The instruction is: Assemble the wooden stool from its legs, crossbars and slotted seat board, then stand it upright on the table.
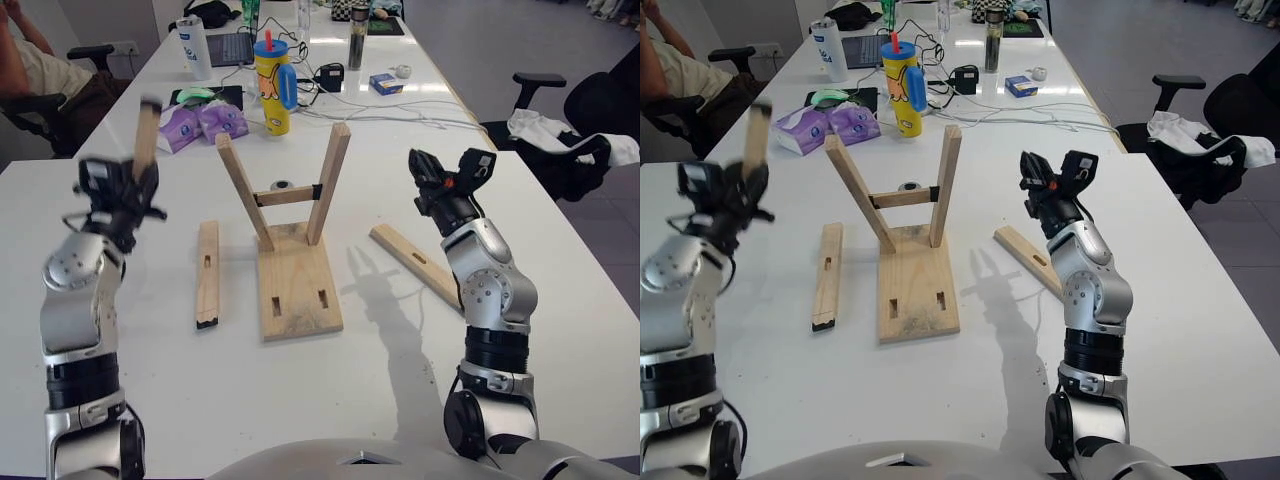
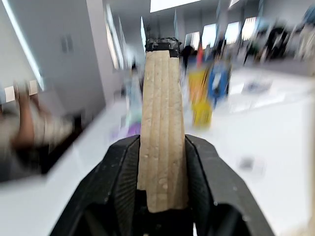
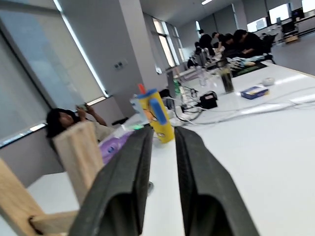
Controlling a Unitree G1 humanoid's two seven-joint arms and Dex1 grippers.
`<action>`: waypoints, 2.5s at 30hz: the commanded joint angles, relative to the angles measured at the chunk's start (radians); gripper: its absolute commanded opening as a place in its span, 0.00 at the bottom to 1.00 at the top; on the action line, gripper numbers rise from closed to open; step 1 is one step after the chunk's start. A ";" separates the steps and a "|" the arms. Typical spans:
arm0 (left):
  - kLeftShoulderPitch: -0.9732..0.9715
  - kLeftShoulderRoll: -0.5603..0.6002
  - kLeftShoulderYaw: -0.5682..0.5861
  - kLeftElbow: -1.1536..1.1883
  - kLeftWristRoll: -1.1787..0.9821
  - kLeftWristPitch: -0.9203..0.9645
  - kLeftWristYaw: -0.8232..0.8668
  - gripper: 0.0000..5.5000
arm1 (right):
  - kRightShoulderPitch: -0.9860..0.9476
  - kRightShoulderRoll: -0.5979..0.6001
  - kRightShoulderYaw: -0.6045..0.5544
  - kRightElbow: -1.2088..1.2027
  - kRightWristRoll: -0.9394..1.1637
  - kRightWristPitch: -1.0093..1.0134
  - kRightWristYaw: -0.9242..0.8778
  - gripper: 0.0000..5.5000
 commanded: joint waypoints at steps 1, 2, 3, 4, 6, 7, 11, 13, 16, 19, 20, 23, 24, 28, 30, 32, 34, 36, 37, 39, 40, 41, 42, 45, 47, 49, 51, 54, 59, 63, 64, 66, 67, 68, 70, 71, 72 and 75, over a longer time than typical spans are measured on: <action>-0.082 0.002 -0.112 -0.120 0.004 -0.009 -0.043 0.24 | -0.059 0.012 -0.029 -0.086 0.199 0.103 0.018 0.28; -0.095 -0.002 -0.143 -0.136 0.003 -0.011 -0.059 0.24 | -0.063 0.010 -0.027 -0.100 0.240 0.125 0.022 0.30; -0.103 -0.010 -0.177 -0.144 -0.002 -0.016 -0.079 0.24 | -0.067 0.011 -0.025 -0.112 0.294 0.153 0.029 0.34; -0.105 -0.016 -0.217 -0.140 0.002 -0.022 -0.104 0.24 | -0.065 0.006 -0.015 -0.129 0.335 0.180 0.040 0.36; -0.104 -0.027 -0.282 -0.126 0.009 -0.047 -0.148 0.24 | -0.057 -0.010 0.017 -0.159 0.416 0.247 0.065 0.41; -0.103 -0.030 -0.303 -0.114 0.013 -0.061 -0.164 0.24 | -0.055 -0.010 0.026 -0.167 0.460 0.275 0.066 0.45; -0.089 -0.045 -0.352 -0.098 0.012 -0.093 -0.208 0.24 | -0.069 0.012 0.023 -0.162 0.606 0.333 0.012 0.48; -0.080 -0.051 -0.367 -0.096 0.014 -0.107 -0.220 0.24 | -0.074 0.014 0.018 -0.145 0.632 0.332 -0.029 0.48; -0.068 -0.063 -0.384 -0.111 0.011 -0.105 -0.224 0.24 | -0.080 0.014 0.014 -0.114 0.659 0.327 -0.066 0.48; -0.054 -0.069 -0.395 -0.122 0.008 -0.099 -0.228 0.24 | -0.090 0.020 0.004 -0.093 0.701 0.317 -0.092 0.48; -0.049 -0.069 -0.398 -0.123 0.006 -0.095 -0.232 0.24 | -0.097 0.023 -0.002 -0.089 0.723 0.312 -0.101 0.48; -0.031 -0.070 -0.406 -0.130 -0.002 -0.086 -0.244 0.24 | -0.115 0.023 -0.009 -0.081 0.760 0.303 -0.121 0.48; -0.024 -0.070 -0.411 -0.136 -0.002 -0.083 -0.246 0.24 | -0.119 0.021 -0.006 -0.078 0.761 0.301 -0.125 0.48; -0.015 -0.071 -0.429 -0.148 -0.002 -0.070 -0.263 0.24 | -0.122 0.017 0.005 -0.064 0.754 0.289 -0.134 0.36; -0.014 -0.071 -0.431 -0.150 -0.001 -0.066 -0.266 0.24 | -0.120 0.015 0.010 -0.061 0.749 0.286 -0.130 0.31; -0.010 -0.071 -0.429 -0.153 0.000 -0.064 -0.267 0.24 | -0.117 0.010 0.020 -0.062 0.734 0.287 -0.127 0.25; -0.011 -0.073 -0.424 -0.155 -0.003 -0.058 -0.265 0.24 | -0.112 0.005 0.024 -0.059 0.725 0.285 -0.126 0.19; -0.011 -0.075 -0.420 -0.159 -0.007 -0.051 -0.262 0.24 | -0.106 -0.003 0.030 -0.058 0.714 0.285 -0.124 0.14; -0.010 -0.075 -0.419 -0.163 -0.007 -0.048 -0.261 0.24 | -0.103 -0.005 0.033 -0.059 0.710 0.285 -0.125 0.12; -0.009 -0.078 -0.420 -0.168 -0.011 -0.039 -0.258 0.24 | -0.097 -0.008 0.037 -0.062 0.703 0.284 -0.124 0.08; -0.009 -0.079 -0.420 -0.170 -0.012 -0.035 -0.257 0.24 | -0.094 -0.010 0.039 -0.063 0.700 0.283 -0.123 0.08; -0.012 -0.079 -0.423 -0.169 -0.010 -0.026 -0.255 0.24 | -0.093 -0.012 0.039 -0.060 0.696 0.283 -0.122 0.08; -0.015 -0.079 -0.427 -0.168 -0.003 -0.021 -0.252 0.24 | -0.092 -0.014 0.040 -0.059 0.692 0.282 -0.122 0.08; -0.015 -0.092 -0.422 -0.167 -0.009 0.006 -0.234 0.31 | -0.089 -0.022 0.039 -0.057 0.672 0.276 -0.122 0.08; -0.011 -0.105 -0.408 -0.180 -0.038 0.024 -0.227 0.37 | -0.085 -0.034 0.038 -0.053 0.654 0.274 -0.118 0.08; -0.012 -0.108 -0.409 -0.193 -0.053 0.064 -0.223 0.43 | -0.073 -0.060 0.034 -0.052 0.624 0.276 -0.109 0.08; 0.008 -0.116 -0.401 -0.211 -0.071 0.090 -0.209 0.50 | -0.035 -0.122 0.016 -0.063 0.591 0.290 -0.085 0.08; 0.053 -0.138 -0.342 -0.225 -0.130 0.127 -0.180 0.56 | 0.070 -0.313 -0.041 -0.062 0.503 0.289 0.056 0.08; 0.112 -0.162 -0.339 -0.224 -0.148 0.131 -0.153 0.56 | 0.112 -0.562 -0.009 0.165 0.242 0.147 0.373 0.08; 0.124 -0.163 -0.351 -0.219 -0.150 0.132 -0.164 0.56 | 0.131 -0.582 -0.003 0.288 0.134 0.042 0.487 0.08; 0.126 -0.162 -0.352 -0.219 -0.153 0.133 -0.166 0.56 | 0.137 -0.580 -0.005 0.304 0.116 0.020 0.503 0.08; 0.131 -0.159 -0.354 -0.218 -0.154 0.131 -0.172 0.56 | 0.136 -0.563 -0.007 0.341 0.090 -0.015 0.530 0.08; 0.132 -0.158 -0.355 -0.218 -0.155 0.130 -0.175 0.56 | 0.133 -0.552 -0.005 0.359 0.078 -0.032 0.541 0.08; 0.133 -0.159 -0.354 -0.216 -0.156 0.128 -0.175 0.56 | 0.126 -0.542 -0.001 0.377 0.070 -0.047 0.553 0.08; 0.130 -0.159 -0.354 -0.210 -0.155 0.125 -0.178 0.56 | 0.119 -0.521 0.009 0.401 0.050 -0.072 0.567 0.08; 0.129 -0.160 -0.353 -0.205 -0.155 0.124 -0.178 0.56 | 0.115 -0.510 0.014 0.412 0.040 -0.082 0.572 0.08; 0.129 -0.159 -0.350 -0.201 -0.154 0.123 -0.177 0.56 | 0.107 -0.499 0.020 0.425 0.033 -0.091 0.576 0.08; 0.121 -0.157 -0.348 -0.186 -0.157 0.118 -0.188 0.56 | 0.109 -0.474 0.019 0.438 0.019 -0.115 0.585 0.08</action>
